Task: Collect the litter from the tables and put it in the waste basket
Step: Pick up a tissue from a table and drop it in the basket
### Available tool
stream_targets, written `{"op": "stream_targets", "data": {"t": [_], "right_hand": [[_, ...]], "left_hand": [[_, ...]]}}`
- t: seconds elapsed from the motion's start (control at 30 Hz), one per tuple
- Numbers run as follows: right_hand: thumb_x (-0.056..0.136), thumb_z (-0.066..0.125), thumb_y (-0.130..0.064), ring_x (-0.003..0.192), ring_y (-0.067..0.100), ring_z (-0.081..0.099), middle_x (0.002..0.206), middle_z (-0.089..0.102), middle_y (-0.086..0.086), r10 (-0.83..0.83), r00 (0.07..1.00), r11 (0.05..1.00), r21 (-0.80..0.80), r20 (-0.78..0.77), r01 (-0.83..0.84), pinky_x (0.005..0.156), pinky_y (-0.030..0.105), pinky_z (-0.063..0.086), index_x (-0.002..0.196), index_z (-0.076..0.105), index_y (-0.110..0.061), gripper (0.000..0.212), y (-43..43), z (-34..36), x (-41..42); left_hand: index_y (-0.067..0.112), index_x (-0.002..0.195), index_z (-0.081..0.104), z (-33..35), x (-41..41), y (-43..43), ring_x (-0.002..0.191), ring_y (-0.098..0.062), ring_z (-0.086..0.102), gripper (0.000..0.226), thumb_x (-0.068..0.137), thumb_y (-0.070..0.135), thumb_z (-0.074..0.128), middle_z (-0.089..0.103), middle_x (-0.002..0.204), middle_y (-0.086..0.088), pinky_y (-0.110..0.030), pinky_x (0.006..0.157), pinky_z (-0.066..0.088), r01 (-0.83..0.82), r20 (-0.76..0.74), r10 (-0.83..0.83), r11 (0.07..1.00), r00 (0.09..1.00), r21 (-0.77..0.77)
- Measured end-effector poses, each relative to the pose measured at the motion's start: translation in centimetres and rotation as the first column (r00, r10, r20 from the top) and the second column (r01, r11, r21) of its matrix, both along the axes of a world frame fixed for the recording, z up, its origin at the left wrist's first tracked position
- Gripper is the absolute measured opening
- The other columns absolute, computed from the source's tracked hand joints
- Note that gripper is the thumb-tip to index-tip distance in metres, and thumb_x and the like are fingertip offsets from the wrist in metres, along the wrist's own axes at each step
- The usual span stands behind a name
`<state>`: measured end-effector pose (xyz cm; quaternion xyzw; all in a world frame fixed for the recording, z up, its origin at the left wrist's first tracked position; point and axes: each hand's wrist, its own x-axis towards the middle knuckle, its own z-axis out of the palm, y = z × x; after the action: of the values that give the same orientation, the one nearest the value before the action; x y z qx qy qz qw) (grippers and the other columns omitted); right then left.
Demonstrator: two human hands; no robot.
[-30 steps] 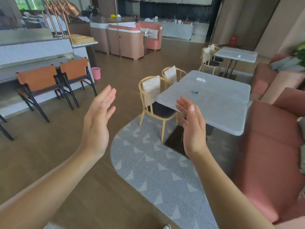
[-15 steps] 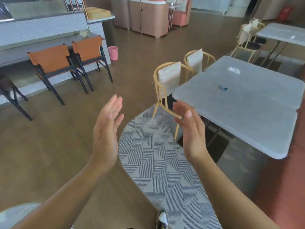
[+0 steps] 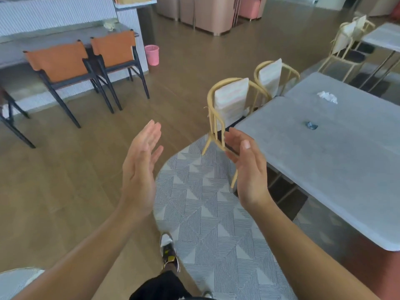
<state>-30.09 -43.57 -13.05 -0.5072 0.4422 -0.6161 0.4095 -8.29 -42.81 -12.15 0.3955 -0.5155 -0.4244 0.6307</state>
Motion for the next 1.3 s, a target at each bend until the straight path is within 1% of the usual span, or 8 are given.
{"op": "stream_targets", "data": {"t": [0.1, 0.23, 0.47, 0.63, 0.87, 0.97, 1.13, 1.3], "right_hand": [[0.103, 0.044, -0.062, 0.134, 0.014, 0.060, 0.137, 0.069, -0.008, -0.010, 1.000, 1.000, 0.013, -0.022, 0.010, 0.114, 0.046, 0.049, 0.138, 0.065, -0.023, 0.056, -4.5, -0.8, 1.4], [0.103, 0.045, -0.056, 0.136, 0.015, 0.060, 0.138, 0.068, -0.004, -0.008, 1.000, 1.000, 0.000, -0.011, 0.008, 0.117, 0.052, 0.046, 0.138, 0.064, -0.019, 0.055, -11.5, -1.0, 3.9], [0.102, 0.042, -0.057, 0.134, 0.014, 0.060, 0.137, 0.067, -0.002, -0.081, 0.997, 0.997, -0.018, -0.013, 0.081, 0.113, 0.041, 0.051, 0.138, 0.064, -0.015, 0.060, -23.9, 0.0, 8.6], [0.103, 0.043, -0.055, 0.134, 0.018, 0.061, 0.135, 0.069, -0.001, -0.111, 0.994, 0.993, -0.030, 0.014, 0.111, 0.111, 0.044, 0.053, 0.139, 0.064, -0.016, 0.057, -31.2, 0.3, 10.0], [0.104, 0.044, -0.056, 0.135, 0.016, 0.059, 0.136, 0.068, -0.006, -0.123, 0.992, 0.992, 0.019, 0.034, 0.122, 0.113, 0.054, 0.049, 0.135, 0.067, -0.028, 0.048, -42.3, -1.0, 8.9], [0.103, 0.044, -0.056, 0.135, 0.015, 0.059, 0.135, 0.068, -0.007, -0.113, 0.992, 0.994, 0.020, 0.054, 0.112, 0.115, 0.050, 0.048, 0.136, 0.066, -0.024, 0.051, -47.9, -1.6, 7.7], [0.101, 0.044, -0.055, 0.133, 0.012, 0.060, 0.133, 0.069, -0.008, -0.118, 0.989, 0.993, 0.002, 0.088, 0.118, 0.110, 0.037, 0.050, 0.134, 0.067, -0.025, 0.050, -59.6, -1.4, 4.8], [0.100, 0.046, -0.055, 0.134, 0.011, 0.060, 0.135, 0.069, -0.008, -0.089, 0.993, 0.996, -0.024, 0.077, 0.091, 0.113, 0.041, 0.050, 0.134, 0.066, -0.025, 0.050, -69.7, 0.0, 2.1]], "left_hand": [[0.037, 0.146, 0.052, -0.6, 1.2, -4.6, 0.150, -0.015, 0.047, 0.045, 0.106, 0.051, 0.038, 0.054, 0.158, 0.005, -0.048, 0.124, 0.037, 0.002, 0.003, -0.002, 1.000, 1.000, 0.006], [0.036, 0.146, 0.051, -0.9, 3.3, -11.7, 0.149, -0.016, 0.049, 0.046, 0.105, 0.051, 0.039, 0.057, 0.156, 0.007, -0.045, 0.124, 0.039, 0.012, -0.005, -0.012, 1.000, 1.000, 0.001], [0.041, 0.145, 0.052, 0.0, 7.0, -24.2, 0.147, -0.011, 0.050, 0.043, 0.105, 0.051, 0.038, 0.058, 0.154, 0.012, -0.036, 0.122, 0.043, 0.059, 0.003, -0.059, 0.998, 0.998, -0.006], [0.048, 0.142, 0.053, 0.3, 8.2, -32.1, 0.147, -0.009, 0.049, 0.039, 0.107, 0.051, 0.037, 0.057, 0.155, 0.015, -0.041, 0.121, 0.041, 0.066, 0.018, -0.067, 0.998, 0.998, 0.013], [0.050, 0.140, 0.055, -0.5, 8.1, -44.1, 0.148, -0.010, 0.049, 0.038, 0.106, 0.052, 0.038, 0.056, 0.155, 0.013, -0.041, 0.121, 0.041, 0.068, 0.025, -0.068, 0.997, 0.997, 0.025], [0.045, 0.142, 0.054, -1.0, 7.0, -49.7, 0.148, -0.011, 0.049, 0.042, 0.104, 0.053, 0.040, 0.057, 0.155, 0.010, -0.039, 0.121, 0.042, 0.071, 0.010, -0.071, 0.997, 0.997, 0.034], [0.043, 0.142, 0.054, -1.1, 3.7, -61.0, 0.148, -0.011, 0.049, 0.043, 0.103, 0.054, 0.041, 0.057, 0.155, 0.011, -0.040, 0.121, 0.042, 0.074, 0.017, -0.074, 0.997, 0.997, 0.032], [0.044, 0.143, 0.055, -0.3, 0.6, -70.9, 0.148, -0.012, 0.049, 0.043, 0.103, 0.052, 0.041, 0.056, 0.156, 0.009, -0.042, 0.121, 0.041, 0.077, 0.027, -0.077, 0.997, 0.997, 0.009]]}}
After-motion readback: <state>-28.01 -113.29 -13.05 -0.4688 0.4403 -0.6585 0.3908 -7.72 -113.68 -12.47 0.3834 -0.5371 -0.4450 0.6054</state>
